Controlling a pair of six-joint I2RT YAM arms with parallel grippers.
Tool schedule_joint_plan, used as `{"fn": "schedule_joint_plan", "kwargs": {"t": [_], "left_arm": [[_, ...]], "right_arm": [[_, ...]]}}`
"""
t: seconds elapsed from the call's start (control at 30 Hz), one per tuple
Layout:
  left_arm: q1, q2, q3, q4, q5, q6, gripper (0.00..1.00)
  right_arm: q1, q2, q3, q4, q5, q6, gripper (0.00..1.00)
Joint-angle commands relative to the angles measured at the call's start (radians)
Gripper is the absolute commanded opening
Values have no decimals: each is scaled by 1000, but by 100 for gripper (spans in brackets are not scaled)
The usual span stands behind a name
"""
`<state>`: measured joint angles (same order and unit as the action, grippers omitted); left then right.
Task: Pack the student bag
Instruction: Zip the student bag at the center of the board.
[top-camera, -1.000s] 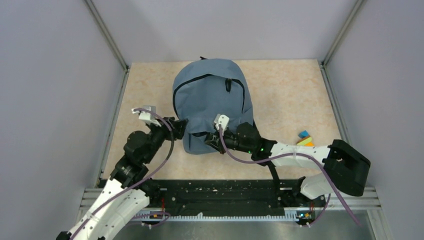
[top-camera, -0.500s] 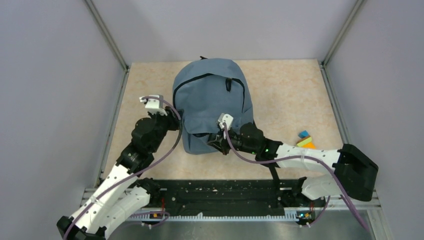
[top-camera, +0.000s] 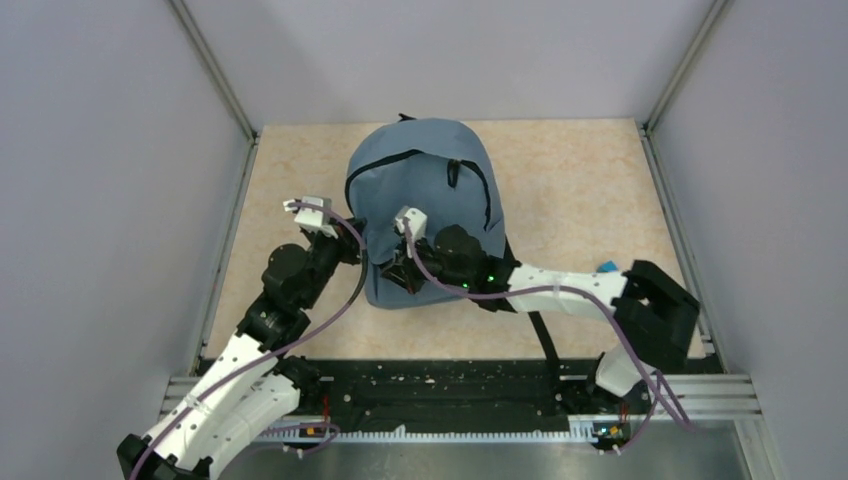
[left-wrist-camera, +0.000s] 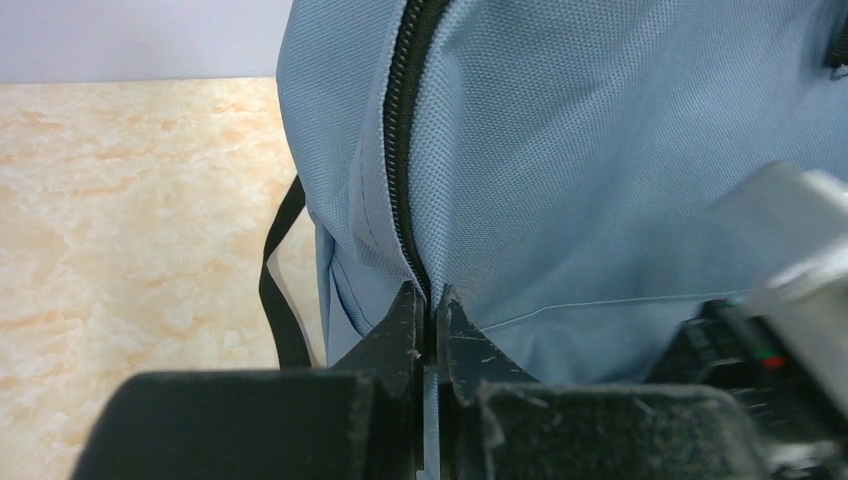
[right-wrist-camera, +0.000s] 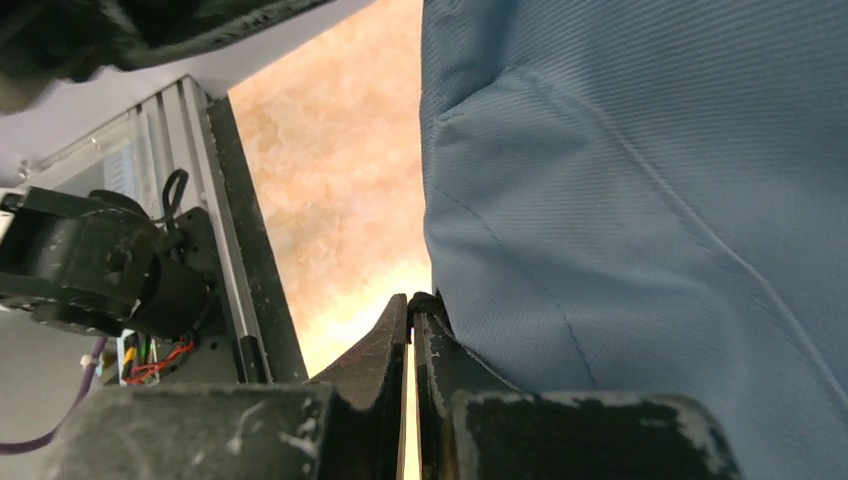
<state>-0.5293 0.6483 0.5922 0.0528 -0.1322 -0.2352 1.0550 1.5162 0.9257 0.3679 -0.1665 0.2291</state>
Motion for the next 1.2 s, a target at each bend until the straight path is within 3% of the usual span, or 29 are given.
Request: {"fn": "schedule_joint_plan", "kwargs": {"t": [0.0,0.13,0.3,0.5,0.6,0.93,1.07,1.17], "left_arm": [[-4,-24,-7,108,64,-30,0],[-3,-22,-15,124,83,-48,0],[-4,-25,-16,108,63,-42,0],[-3,-72,-14,49,-1,19,0],[-4,-85,-14,20,-21,47,0],[-3,-56,20,-20,-17,58,0],[-4,-50,27,-26,-12,50,0],[-4,-47,29,-32,-12,47,0]], "right_arm": [[68,149,168,29,-57,-21,0],[96,217,240,20,-19,-61,0],[99,165,233,-17,24,-93,0],[99,-66,78,-96,126,-136,52],[99,-199,-16,-158,163,-134,68],[99,-597,-141,-455,525,-38,75],[99,-650,-175,-488,677,28,76],[99,-626,-190,-478,694,82,76]]}}
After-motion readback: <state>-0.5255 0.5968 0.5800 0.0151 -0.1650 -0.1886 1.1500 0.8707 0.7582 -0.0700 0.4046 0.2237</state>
